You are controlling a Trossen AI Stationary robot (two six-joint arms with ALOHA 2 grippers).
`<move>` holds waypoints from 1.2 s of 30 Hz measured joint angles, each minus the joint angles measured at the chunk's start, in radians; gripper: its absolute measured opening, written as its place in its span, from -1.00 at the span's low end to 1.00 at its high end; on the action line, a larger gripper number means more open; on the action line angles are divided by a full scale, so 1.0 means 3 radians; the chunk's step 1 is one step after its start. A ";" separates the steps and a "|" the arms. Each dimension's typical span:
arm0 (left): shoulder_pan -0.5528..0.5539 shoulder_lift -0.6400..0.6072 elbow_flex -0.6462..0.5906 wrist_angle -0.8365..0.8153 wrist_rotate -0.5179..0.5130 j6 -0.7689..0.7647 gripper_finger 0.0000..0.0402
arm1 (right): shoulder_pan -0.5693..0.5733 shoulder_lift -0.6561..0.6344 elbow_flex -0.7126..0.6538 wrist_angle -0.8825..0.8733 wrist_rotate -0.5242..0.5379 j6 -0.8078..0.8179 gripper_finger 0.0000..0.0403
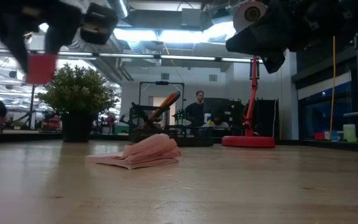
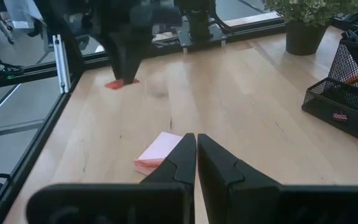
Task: Pick and place office supplies into organizer
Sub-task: Put the orange eraser into the black desk organizer
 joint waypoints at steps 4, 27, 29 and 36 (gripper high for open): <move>0.0156 -0.0125 0.0000 0.0027 0.0075 -0.0047 -0.64 | 0.0000 -0.0001 0.0000 0.0025 0.0000 0.0000 -0.90; 0.1401 -0.0289 -0.0265 0.0544 0.0753 -0.0005 -0.63 | 0.0003 -0.0001 0.0000 0.0017 -0.0005 0.0001 -0.90; 0.1511 -0.0288 -0.0327 0.0654 0.0750 -0.0024 -0.63 | 0.0003 -0.0001 0.0000 0.0017 -0.0005 0.0000 -0.90; 0.1861 -0.0288 -0.0440 0.1085 0.0670 -0.0022 -0.65 | 0.0003 -0.0001 0.0000 0.0015 -0.0005 0.0001 -0.90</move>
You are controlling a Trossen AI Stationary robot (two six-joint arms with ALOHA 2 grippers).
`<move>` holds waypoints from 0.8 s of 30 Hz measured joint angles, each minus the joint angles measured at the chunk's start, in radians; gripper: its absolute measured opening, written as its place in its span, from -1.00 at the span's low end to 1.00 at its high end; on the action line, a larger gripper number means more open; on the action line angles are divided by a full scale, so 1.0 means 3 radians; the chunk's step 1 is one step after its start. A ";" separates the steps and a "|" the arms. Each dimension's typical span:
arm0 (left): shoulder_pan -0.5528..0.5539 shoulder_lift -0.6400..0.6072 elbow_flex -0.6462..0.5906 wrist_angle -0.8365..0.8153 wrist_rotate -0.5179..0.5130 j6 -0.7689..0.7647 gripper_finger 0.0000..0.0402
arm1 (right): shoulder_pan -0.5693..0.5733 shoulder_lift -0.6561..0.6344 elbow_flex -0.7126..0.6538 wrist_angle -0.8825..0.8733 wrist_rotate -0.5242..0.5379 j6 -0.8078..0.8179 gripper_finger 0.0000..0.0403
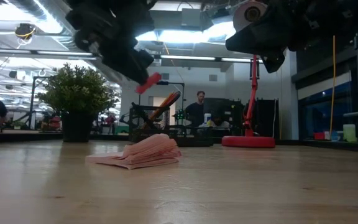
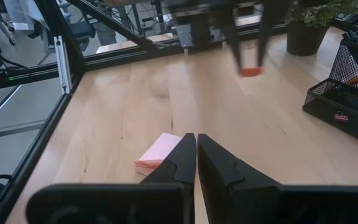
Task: Pick and place office supplies into organizer
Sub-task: Put the orange eraser into the black desk organizer
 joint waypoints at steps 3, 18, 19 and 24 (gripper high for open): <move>0.0133 0.0000 0.0000 0.0047 -0.0131 -0.0035 -0.64 | 0.0000 0.0000 0.0000 0.0000 0.0000 -0.0001 -0.90; 0.0552 0.0156 -0.0003 0.0245 -0.0927 -0.0429 -0.64 | -0.0001 0.0000 0.0000 0.0000 0.0001 -0.0011 -0.90; 0.0557 0.0192 -0.0003 0.0238 -0.0964 -0.0435 -0.64 | -0.0001 0.0000 0.0000 0.0000 0.0001 -0.0010 -0.90; 0.0563 0.0361 -0.0003 0.0285 -0.1164 -0.0544 -0.64 | -0.0001 0.0000 0.0000 0.0000 0.0001 -0.0011 -0.90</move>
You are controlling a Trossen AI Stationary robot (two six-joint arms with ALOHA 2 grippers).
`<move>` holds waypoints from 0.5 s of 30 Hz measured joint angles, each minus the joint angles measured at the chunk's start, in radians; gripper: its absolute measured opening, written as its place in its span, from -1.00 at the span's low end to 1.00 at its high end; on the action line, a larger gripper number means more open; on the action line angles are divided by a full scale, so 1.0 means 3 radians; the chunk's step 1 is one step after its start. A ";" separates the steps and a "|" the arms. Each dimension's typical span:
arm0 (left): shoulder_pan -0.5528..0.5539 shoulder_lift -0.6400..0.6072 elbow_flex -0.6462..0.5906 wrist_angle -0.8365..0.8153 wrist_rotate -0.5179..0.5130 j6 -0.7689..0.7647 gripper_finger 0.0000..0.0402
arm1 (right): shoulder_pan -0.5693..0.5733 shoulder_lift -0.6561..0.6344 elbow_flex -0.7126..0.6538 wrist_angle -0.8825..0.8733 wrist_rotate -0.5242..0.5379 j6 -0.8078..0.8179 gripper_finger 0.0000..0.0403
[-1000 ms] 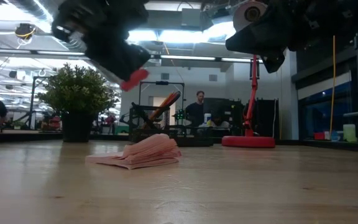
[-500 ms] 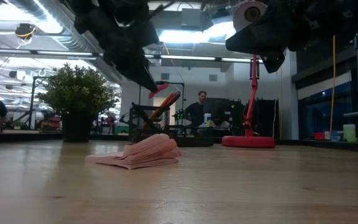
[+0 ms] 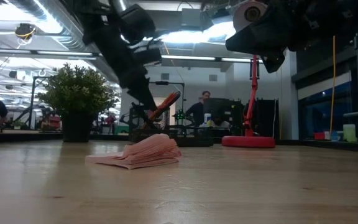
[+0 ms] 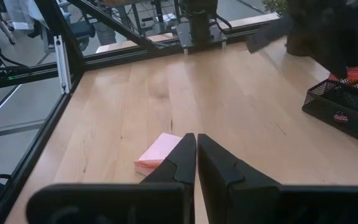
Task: Pick and place office supplies into organizer
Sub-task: Put the orange eraser into the black desk organizer
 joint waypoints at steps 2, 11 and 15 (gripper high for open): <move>-0.0004 0.0054 0.0000 0.0042 -0.0134 -0.0013 -0.64 | -0.0001 0.0000 0.0000 -0.0001 0.0000 -0.0001 -0.90; -0.0005 0.0124 0.0000 0.0024 -0.0472 -0.0092 -0.64 | 0.0000 0.0000 0.0000 -0.0014 0.0000 0.0000 -0.90; -0.0006 0.0126 0.0000 0.0020 -0.0473 -0.0106 -0.64 | -0.0001 0.0000 0.0000 -0.0015 0.0000 0.0000 -0.90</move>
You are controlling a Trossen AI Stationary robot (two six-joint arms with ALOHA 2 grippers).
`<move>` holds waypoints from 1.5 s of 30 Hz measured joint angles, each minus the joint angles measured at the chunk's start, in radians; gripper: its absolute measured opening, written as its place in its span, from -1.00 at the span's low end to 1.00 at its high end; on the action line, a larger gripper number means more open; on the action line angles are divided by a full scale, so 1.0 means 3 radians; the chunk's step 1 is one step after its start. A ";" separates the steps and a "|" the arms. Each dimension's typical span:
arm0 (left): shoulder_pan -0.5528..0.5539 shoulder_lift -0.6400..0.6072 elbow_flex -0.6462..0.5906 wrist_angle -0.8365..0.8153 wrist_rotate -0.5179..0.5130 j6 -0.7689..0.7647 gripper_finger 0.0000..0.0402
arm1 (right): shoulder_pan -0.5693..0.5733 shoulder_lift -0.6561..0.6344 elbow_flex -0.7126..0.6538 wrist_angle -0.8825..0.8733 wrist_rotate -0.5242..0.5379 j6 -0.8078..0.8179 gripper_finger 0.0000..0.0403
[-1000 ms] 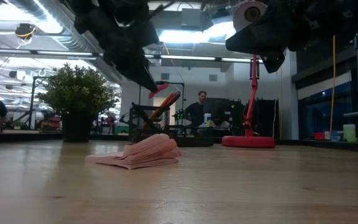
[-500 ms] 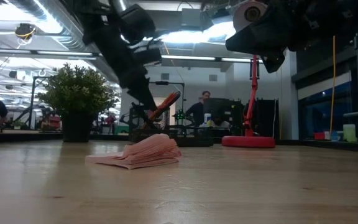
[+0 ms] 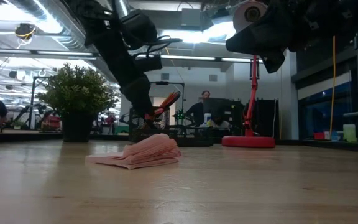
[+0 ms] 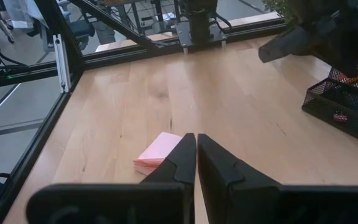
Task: Pick and place office supplies into organizer
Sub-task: Put the orange eraser into the black desk organizer, then put the pink eraser into the black desk organizer
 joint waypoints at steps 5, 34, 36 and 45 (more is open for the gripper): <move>0.0000 0.0151 0.0000 0.0013 -0.0027 -0.0126 -0.64 | 0.0000 0.0000 0.0000 0.0000 0.0000 0.0000 -0.90; -0.0058 0.0256 0.0001 0.0028 -0.0266 0.0106 -0.39 | 0.0001 0.0000 0.0000 -0.0010 0.0001 0.0009 -0.90; -0.0081 0.0221 0.0001 0.0042 -0.0281 0.0143 -0.35 | 0.0000 0.0000 0.0000 -0.0011 0.0001 0.0009 -0.90; -0.0250 0.0008 0.0001 0.0041 -0.0286 0.0337 -0.28 | 0.0001 0.0000 0.0000 -0.0013 0.0000 0.0012 -0.90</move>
